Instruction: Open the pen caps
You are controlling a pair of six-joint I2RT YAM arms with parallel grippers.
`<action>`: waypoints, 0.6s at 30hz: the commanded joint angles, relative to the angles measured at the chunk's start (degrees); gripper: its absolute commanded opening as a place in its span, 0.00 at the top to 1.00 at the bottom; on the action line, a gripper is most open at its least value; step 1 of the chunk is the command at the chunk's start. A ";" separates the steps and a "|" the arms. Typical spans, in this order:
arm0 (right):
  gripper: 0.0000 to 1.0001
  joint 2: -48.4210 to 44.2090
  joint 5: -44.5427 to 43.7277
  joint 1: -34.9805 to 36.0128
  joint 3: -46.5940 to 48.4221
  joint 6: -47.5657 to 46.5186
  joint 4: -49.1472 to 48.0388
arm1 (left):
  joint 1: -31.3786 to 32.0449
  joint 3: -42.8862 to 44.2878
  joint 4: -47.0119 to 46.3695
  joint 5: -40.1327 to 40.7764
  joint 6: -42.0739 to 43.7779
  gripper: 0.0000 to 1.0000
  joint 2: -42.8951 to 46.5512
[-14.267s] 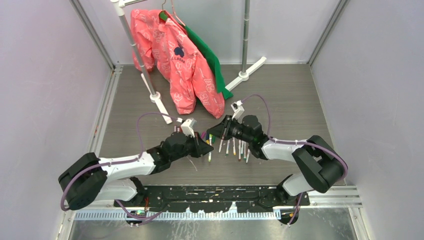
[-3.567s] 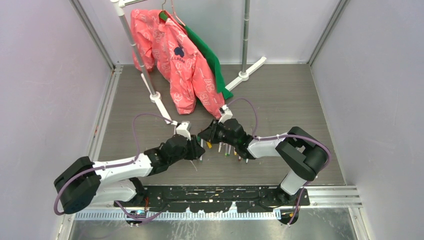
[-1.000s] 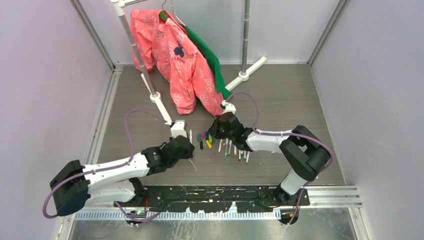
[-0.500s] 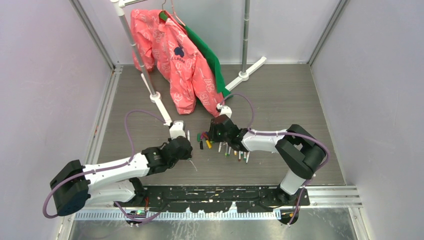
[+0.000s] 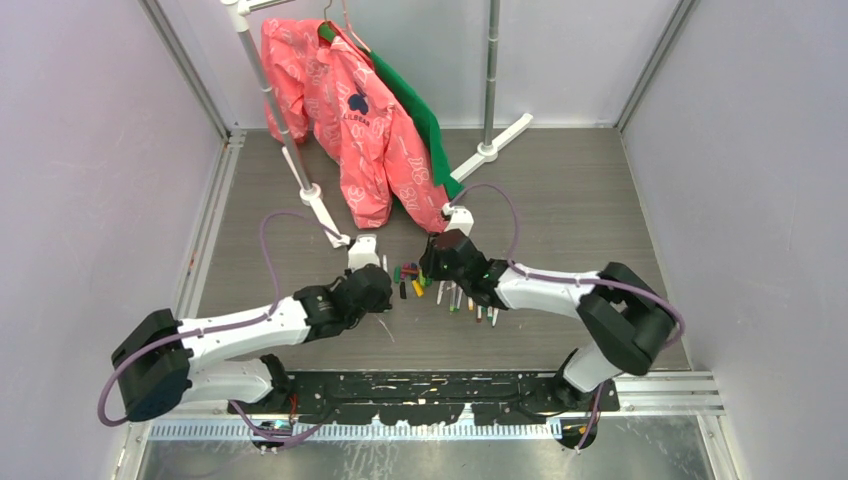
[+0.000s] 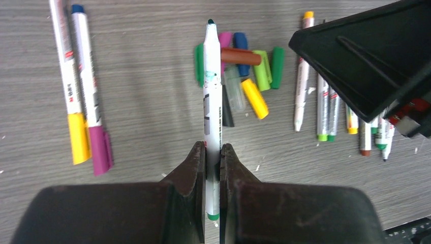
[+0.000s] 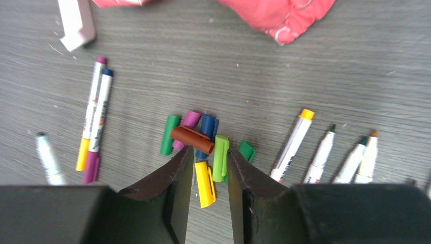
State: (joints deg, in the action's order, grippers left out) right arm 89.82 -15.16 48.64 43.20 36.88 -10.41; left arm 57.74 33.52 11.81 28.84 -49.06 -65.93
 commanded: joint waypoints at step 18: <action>0.59 -25.57 -23.96 -0.20 -8.62 2.58 10.06 | 0.17 19.94 -11.49 -17.40 6.34 1.00 -27.33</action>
State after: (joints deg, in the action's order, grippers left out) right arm 67.16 -34.98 48.73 34.72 38.20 -1.39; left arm 57.74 49.82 4.29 15.40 -44.07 -92.09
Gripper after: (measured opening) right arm 0.409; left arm 0.058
